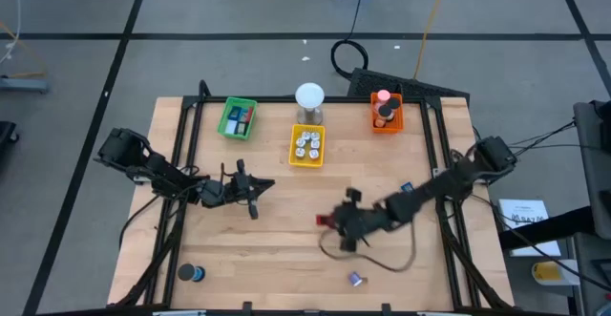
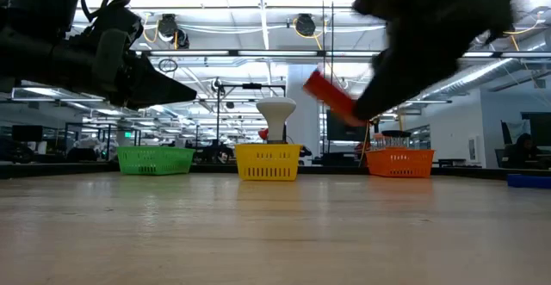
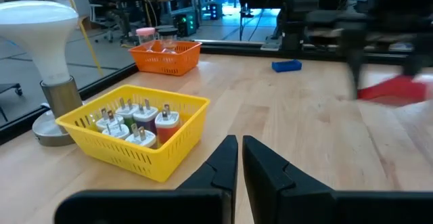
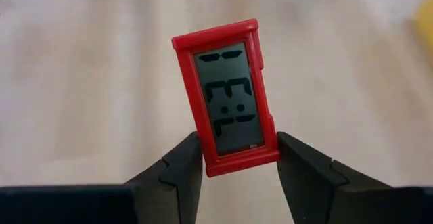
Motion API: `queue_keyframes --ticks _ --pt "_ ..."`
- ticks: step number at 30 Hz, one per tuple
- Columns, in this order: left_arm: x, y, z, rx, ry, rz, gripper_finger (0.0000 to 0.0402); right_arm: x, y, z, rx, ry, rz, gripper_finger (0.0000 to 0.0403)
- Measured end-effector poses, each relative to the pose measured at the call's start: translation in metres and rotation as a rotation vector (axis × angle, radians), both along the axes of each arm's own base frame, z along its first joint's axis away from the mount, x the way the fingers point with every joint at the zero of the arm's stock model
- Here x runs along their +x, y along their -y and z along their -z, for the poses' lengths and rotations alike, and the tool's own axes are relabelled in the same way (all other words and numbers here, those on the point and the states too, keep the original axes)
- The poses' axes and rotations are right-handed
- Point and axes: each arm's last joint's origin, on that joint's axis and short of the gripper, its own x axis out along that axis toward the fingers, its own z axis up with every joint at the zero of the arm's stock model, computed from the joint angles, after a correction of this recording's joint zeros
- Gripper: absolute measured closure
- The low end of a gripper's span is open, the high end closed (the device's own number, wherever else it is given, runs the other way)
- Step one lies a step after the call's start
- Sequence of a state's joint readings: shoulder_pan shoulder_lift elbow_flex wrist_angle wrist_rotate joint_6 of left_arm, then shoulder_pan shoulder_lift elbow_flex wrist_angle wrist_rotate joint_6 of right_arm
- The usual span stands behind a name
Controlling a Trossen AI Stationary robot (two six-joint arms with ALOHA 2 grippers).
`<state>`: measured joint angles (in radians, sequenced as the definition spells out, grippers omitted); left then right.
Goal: Pick & Place Office items
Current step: Put the red digital clock into the green bin
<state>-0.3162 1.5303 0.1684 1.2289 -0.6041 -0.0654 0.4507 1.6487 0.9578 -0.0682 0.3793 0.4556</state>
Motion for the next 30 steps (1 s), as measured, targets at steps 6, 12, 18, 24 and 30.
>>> queue_keyframes --ticks 6,12,18,24,30 --pt "0.0 -0.001 0.0 0.01 -0.002 -0.005 0.0376 0.051 0.05 0.002 -0.044 -0.05 0.059 0.025" --pt "0.001 -0.002 0.0 0.005 -0.005 -0.012 0.0376 0.101 0.074 0.015 -0.113 -0.222 0.027 0.025" --pt "0.001 -0.002 0.001 0.01 -0.01 -0.011 0.0376 0.135 0.082 0.021 -0.136 -0.263 -0.062 0.025" --pt "0.001 -0.002 0.001 0.007 -0.01 -0.011 0.0376 0.141 0.085 0.03 -0.151 -0.287 -0.101 0.0232" --pt "0.001 -0.002 0.001 0.003 -0.011 -0.011 0.0376 0.142 0.083 0.029 -0.165 -0.268 -0.117 0.0197"
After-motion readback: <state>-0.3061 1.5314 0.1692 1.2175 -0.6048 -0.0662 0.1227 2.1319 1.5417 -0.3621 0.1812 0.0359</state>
